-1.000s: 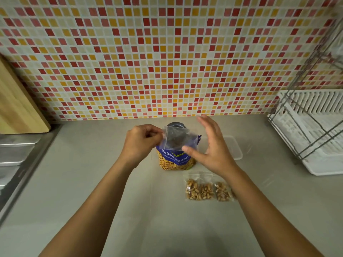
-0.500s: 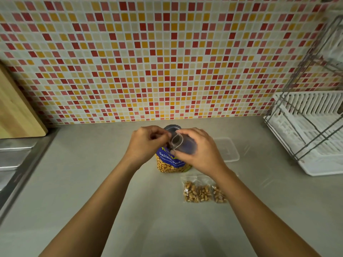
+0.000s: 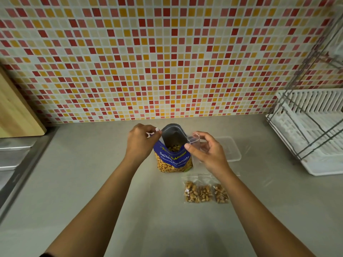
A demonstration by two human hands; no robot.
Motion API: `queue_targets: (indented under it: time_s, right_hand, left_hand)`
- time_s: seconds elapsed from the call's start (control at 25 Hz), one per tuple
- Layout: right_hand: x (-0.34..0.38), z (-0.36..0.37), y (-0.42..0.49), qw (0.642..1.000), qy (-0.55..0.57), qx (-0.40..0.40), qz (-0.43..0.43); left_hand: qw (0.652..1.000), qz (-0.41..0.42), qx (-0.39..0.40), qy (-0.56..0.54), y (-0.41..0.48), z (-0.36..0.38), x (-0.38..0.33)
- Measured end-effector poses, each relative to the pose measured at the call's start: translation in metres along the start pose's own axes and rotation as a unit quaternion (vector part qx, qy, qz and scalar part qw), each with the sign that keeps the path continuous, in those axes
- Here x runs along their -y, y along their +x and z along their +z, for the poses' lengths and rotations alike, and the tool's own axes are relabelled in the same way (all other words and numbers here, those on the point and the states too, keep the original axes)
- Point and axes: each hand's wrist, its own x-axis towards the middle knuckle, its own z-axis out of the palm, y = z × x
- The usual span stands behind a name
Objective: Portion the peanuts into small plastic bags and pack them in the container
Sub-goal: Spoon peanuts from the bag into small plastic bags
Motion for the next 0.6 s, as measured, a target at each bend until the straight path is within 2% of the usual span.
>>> queue_targets:
  time_s: [0.12,0.16,0.24,0.36,0.6]
  right_hand:
    - [0.000,-0.002,0.002,0.999,-0.033,0.000,-0.006]
    - [0.001,-0.003,0.002,0.999,-0.043,0.000,-0.009]
    - [0.001,-0.002,0.001,0.998,-0.054,0.004,-0.015]
    - [0.003,-0.003,-0.001,0.998,-0.061,0.015,-0.020]
    - [0.005,-0.008,-0.002,0.995,-0.095,0.027,-0.022]
  left_hand:
    - [0.985,0.104,0.008,0.135,-0.001,0.000,-0.006]
    - [0.976,0.115,0.032,0.180,-0.002,0.001,-0.008]
    - [0.972,0.081,0.085,0.206,-0.005,0.008,-0.011]
    - [0.981,0.011,0.107,0.163,0.000,0.017,-0.018]
    - [0.990,-0.108,0.090,-0.023,0.006,0.018,-0.021]
